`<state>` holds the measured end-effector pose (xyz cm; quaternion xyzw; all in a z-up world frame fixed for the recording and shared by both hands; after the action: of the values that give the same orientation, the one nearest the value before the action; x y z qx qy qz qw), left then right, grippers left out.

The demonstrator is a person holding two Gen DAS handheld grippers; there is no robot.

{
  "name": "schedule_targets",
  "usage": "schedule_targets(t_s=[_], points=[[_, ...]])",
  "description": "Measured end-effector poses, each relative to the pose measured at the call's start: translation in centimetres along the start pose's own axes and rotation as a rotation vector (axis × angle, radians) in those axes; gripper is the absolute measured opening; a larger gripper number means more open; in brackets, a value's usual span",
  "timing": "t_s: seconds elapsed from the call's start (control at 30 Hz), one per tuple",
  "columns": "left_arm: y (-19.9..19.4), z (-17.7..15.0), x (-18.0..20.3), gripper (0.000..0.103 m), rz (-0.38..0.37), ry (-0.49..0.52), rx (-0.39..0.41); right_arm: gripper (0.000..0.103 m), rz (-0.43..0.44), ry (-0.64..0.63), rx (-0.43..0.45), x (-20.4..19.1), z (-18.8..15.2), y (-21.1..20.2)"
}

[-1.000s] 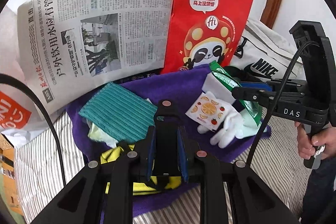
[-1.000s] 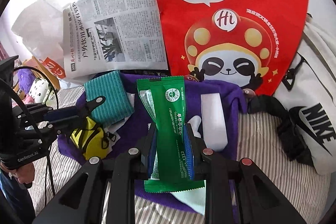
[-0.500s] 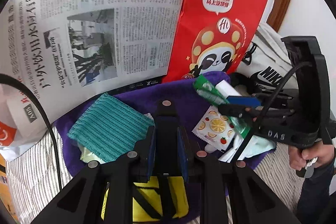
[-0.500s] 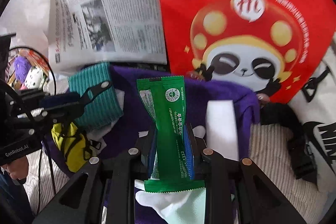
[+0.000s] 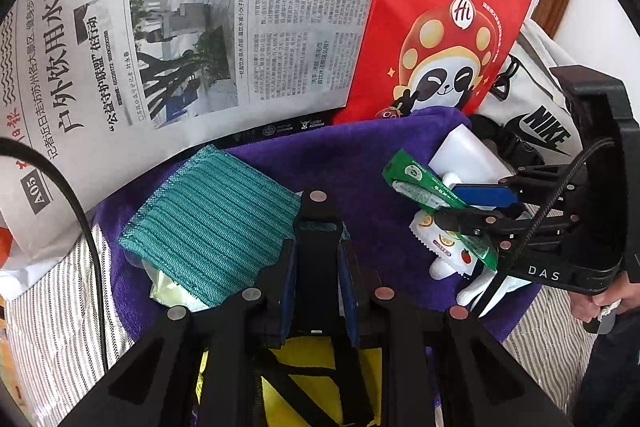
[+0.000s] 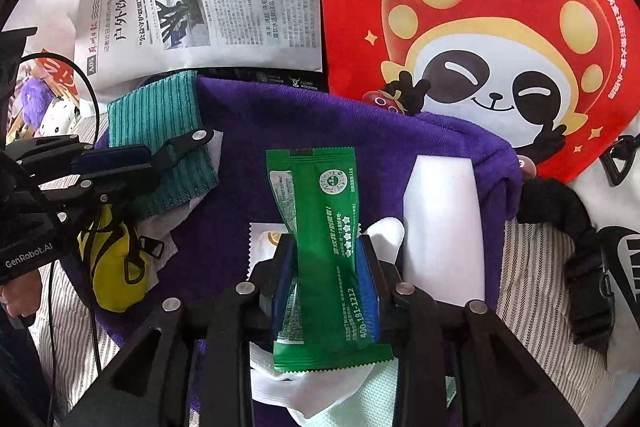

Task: Organize soft objects
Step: 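Open the left tool beside the yellow bag while the right tool releases the green packet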

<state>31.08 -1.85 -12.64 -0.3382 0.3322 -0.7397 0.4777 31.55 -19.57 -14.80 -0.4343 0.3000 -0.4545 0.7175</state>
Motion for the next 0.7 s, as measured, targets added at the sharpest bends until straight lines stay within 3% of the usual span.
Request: schedule_targets(t_s=[0.2,0.3,0.37,0.5,0.7], points=[[0.4,-0.4,0.4,0.021,0.003,0.011,-0.007,0.037,0.018,0.011,-0.001,0.1,0.1,0.5],[0.5,-0.5,0.6,0.029,-0.006,0.025,-0.014,0.042,0.009,-0.003,-0.004,-0.1,0.1,0.6],[0.4,-0.7,0.6,0.04,-0.032,0.024,-0.024,0.046,0.012,-0.007,-0.012,-0.2,0.1,0.6],[0.1,-0.8,0.8,0.045,-0.072,0.022,-0.031,0.052,0.02,-0.003,-0.027,-0.3,-0.1,0.3],[-0.9,-1.2,0.9,0.06,-0.057,0.054,-0.057,0.055,0.032,0.018,-0.016,-0.4,-0.2,-1.6]])
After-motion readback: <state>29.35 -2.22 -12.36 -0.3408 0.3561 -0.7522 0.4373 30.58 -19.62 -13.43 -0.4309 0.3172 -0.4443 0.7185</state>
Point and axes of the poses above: each gripper's, at about its wrist camera, not at the fingertips, and y roughly the way its jaws point, x to its right, z to its top, the point moved 3 cm from there along y, roughly the way its jaws point, and after that the axes turned 4 degrees about -y, right-handed, at the moved point
